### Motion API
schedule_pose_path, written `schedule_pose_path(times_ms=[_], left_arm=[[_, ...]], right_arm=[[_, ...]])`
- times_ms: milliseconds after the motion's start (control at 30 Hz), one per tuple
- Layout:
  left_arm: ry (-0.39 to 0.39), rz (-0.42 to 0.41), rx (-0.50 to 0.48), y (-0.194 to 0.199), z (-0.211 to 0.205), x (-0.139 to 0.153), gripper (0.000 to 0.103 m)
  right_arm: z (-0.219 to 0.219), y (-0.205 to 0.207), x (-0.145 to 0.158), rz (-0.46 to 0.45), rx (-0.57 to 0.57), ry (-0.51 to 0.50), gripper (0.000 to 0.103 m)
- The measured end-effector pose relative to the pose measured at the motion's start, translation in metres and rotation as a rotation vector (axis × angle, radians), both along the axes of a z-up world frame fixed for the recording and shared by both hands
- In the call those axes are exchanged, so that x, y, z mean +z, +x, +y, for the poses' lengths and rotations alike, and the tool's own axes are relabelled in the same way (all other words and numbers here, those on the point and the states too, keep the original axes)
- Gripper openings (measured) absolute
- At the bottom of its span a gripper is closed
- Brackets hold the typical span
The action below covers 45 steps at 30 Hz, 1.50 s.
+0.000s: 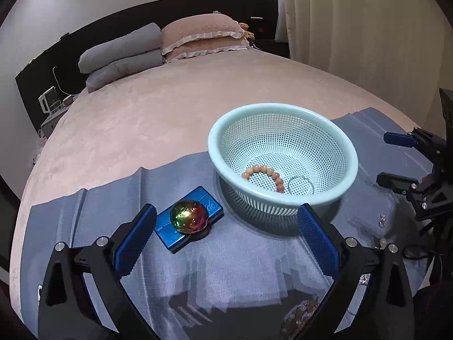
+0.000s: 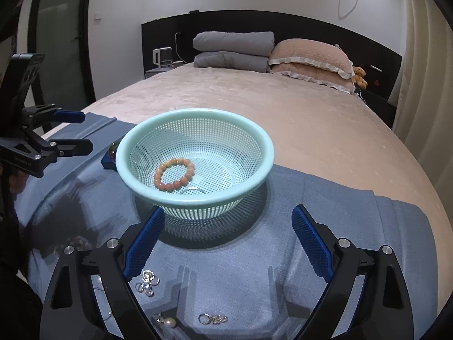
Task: Organize jewelry
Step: 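Grasp the pink bead necklace with the left tool while the right tool grasps a silver charm, then lower the necklace and charm into the green basket and open both tools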
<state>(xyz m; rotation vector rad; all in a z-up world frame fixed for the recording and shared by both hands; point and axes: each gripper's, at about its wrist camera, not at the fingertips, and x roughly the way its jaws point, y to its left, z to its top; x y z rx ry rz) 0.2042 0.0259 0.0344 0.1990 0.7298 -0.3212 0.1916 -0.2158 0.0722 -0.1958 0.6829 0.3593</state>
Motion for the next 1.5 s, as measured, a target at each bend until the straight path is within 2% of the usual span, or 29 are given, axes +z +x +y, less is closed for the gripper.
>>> schedule_pose_path(times_ms=[100, 267, 400, 533, 633, 700, 800, 867, 967, 1033, 1067, 1233, 1300, 1400, 1500], left_arm=[[-0.001, 0.015, -0.018, -0.011, 0.006, -0.009, 0.097], [0.049, 0.050, -0.049, -0.032, 0.010, -0.030, 0.097], [0.062, 0.079, -0.084, -0.051, 0.008, -0.047, 0.097], [0.079, 0.084, -0.105, -0.071, 0.001, -0.065, 0.097], [0.072, 0.073, -0.123, -0.084, -0.003, -0.075, 0.097], [0.081, 0.068, -0.132, -0.092, -0.005, -0.083, 0.097], [0.107, 0.053, -0.158, -0.103, -0.009, -0.092, 0.095], [0.092, 0.078, -0.168, -0.105, -0.008, -0.098, 0.089], [0.077, 0.077, -0.165, -0.109, -0.007, -0.100, 0.080], [0.064, 0.076, -0.174, -0.111, -0.007, -0.097, 0.060], [0.060, 0.079, -0.181, -0.113, -0.008, -0.097, 0.055], [0.035, 0.110, -0.229, -0.117, -0.013, -0.097, 0.014], [0.021, 0.125, -0.230, -0.118, -0.012, -0.097, 0.008], [-0.002, 0.150, -0.217, -0.115, -0.010, -0.095, 0.006], [0.037, 0.159, -0.200, -0.115, -0.012, -0.090, 0.006]], right_arm=[[-0.003, -0.009, -0.005, 0.006, 0.022, -0.014, 0.087], [-0.008, -0.028, -0.021, 0.026, 0.069, -0.029, 0.087], [-0.016, -0.043, -0.038, 0.071, 0.101, 0.023, 0.087], [-0.024, -0.053, -0.050, 0.075, 0.065, 0.048, 0.085], [-0.029, -0.054, -0.053, 0.073, 0.031, 0.062, 0.070], [-0.030, -0.052, -0.056, 0.087, 0.023, 0.069, 0.064], [-0.026, -0.052, -0.063, 0.103, 0.022, 0.043, 0.050], [-0.023, -0.049, -0.070, 0.126, 0.021, 0.022, 0.037], [-0.024, -0.048, -0.074, 0.142, 0.024, 0.040, 0.029], [-0.023, -0.049, -0.074, 0.143, 0.032, 0.041, 0.020], [-0.021, -0.050, -0.074, 0.144, 0.043, 0.039, 0.013], [-0.021, -0.052, -0.074, 0.145, 0.041, 0.041, 0.013], [-0.021, -0.055, -0.074, 0.135, 0.030, 0.042, 0.013], [-0.021, -0.058, -0.073, 0.138, 0.027, 0.046, 0.013], [-0.022, -0.063, -0.069, 0.139, 0.040, 0.051, 0.013]])
